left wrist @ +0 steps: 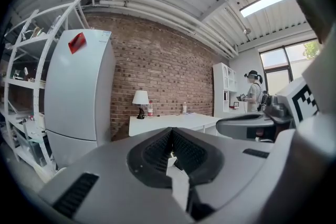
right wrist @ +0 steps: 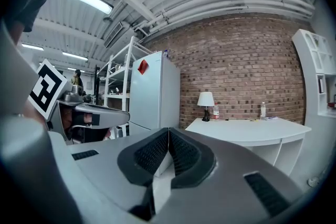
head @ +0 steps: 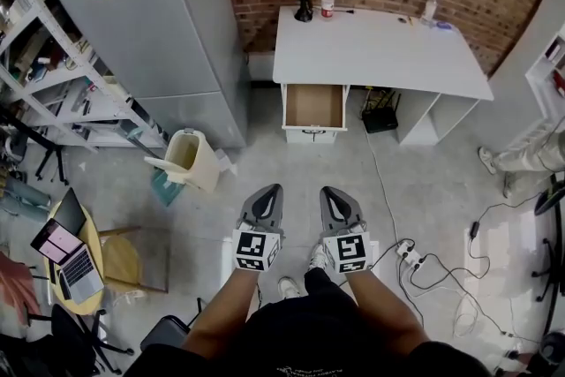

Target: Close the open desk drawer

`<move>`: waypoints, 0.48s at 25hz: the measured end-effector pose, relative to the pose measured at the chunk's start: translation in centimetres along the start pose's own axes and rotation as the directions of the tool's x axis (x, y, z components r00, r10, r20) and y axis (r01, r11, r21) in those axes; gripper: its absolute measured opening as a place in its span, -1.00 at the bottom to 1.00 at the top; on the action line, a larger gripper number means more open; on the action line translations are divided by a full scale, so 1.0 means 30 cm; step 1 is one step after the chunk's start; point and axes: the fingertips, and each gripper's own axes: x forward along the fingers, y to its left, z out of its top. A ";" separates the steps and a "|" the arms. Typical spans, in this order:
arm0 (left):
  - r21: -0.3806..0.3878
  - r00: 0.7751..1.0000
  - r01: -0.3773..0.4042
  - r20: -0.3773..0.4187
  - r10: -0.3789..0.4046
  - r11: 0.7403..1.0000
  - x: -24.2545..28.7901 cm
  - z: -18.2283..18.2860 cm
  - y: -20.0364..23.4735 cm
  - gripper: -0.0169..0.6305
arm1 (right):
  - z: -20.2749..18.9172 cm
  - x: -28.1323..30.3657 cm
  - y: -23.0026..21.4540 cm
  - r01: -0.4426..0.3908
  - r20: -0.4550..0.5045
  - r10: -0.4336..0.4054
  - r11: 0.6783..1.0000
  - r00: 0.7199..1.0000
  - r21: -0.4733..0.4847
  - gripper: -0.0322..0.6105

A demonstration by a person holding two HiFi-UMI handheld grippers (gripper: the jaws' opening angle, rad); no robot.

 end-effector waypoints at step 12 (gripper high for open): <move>0.012 0.999 -0.010 -0.039 0.011 1.000 0.284 -0.038 -0.004 -0.92 | -0.029 0.171 -0.271 -0.020 -0.015 0.020 1.000 1.000 -0.005 -0.81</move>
